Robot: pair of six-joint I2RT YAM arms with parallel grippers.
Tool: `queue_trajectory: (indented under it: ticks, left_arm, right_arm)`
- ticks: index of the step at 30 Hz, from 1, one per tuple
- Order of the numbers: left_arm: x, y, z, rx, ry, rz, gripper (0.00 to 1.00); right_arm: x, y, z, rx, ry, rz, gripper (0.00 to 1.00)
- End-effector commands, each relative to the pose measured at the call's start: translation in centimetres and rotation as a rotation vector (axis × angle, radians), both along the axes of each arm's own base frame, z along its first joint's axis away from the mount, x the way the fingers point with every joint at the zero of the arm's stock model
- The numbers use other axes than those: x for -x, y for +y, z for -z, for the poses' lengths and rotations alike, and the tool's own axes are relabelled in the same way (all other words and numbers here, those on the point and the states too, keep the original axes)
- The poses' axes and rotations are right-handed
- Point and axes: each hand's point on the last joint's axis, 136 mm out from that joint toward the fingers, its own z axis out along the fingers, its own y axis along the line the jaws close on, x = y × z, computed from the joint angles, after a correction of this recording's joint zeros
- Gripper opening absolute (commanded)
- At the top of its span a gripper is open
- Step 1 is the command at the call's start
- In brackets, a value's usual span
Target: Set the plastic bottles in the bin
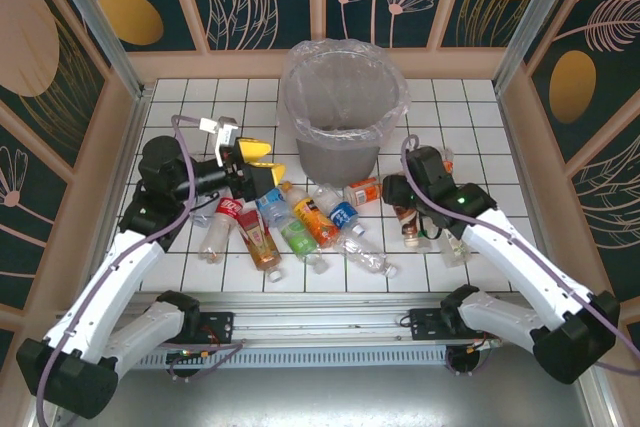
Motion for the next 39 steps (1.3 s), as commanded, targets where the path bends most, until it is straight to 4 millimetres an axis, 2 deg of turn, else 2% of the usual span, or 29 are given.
queue_trajectory:
  ticks: [1,2,4,8,14,18,20,22,30,32,39]
  left_arm:
    - [-0.2,-0.8,-2.3,-0.027,-0.144,-0.007,0.98]
    - [-0.3,-1.1,-2.2,-0.038,-0.152,-0.004,0.99]
    - [-0.3,-1.4,-3.5,-0.044,-0.202,0.001,0.99]
    - [-0.8,-2.0,-3.6,-0.072,-0.235,0.002,0.99]
    - [-2.0,-2.1,-1.3,-0.132,-0.216,-0.038,0.98]
    - [-0.8,-2.5,-1.0,-0.115,-0.236,0.028,0.98]
    - [-0.2,-2.5,-1.3,-0.102,-0.262,0.050,0.99]
    - [-0.1,-2.4,-0.5,-0.113,-0.271,0.047,0.98]
    - [-0.9,-1.7,0.7,-0.146,-0.270,-0.022,0.98]
    - [-1.2,-1.7,1.1,-0.156,-0.265,-0.033,0.98]
    - [-1.9,-1.4,2.1,-0.184,-0.261,-0.071,0.99]
  right_arm:
    - [0.2,-1.3,-3.3,-0.006,-0.058,0.036,0.61]
    - [0.1,-1.4,-4.4,-0.014,-0.082,0.040,0.61]
    - [-0.1,-1.4,-6.5,-0.034,-0.129,0.035,0.61]
    - [-1.1,-0.4,-10.9,-0.086,-0.223,0.001,0.61]
    - [-3.2,1.7,-17.5,-0.137,-0.359,-0.068,0.61]
    - [-5.2,3.1,-20.9,-0.137,-0.433,-0.102,0.61]
    - [-6.3,3.7,-21.9,-0.135,-0.466,-0.113,0.60]
    - [-7.4,4.6,-22.8,-0.140,-0.495,-0.130,0.60]
    - [-11.7,7.8,-24.7,-0.141,-0.556,-0.180,0.61]
    - [-13.0,7.4,-25.2,-0.135,-0.568,-0.171,0.60]
    - [-16.1,8.4,-25.3,-0.136,-0.580,-0.198,0.60]
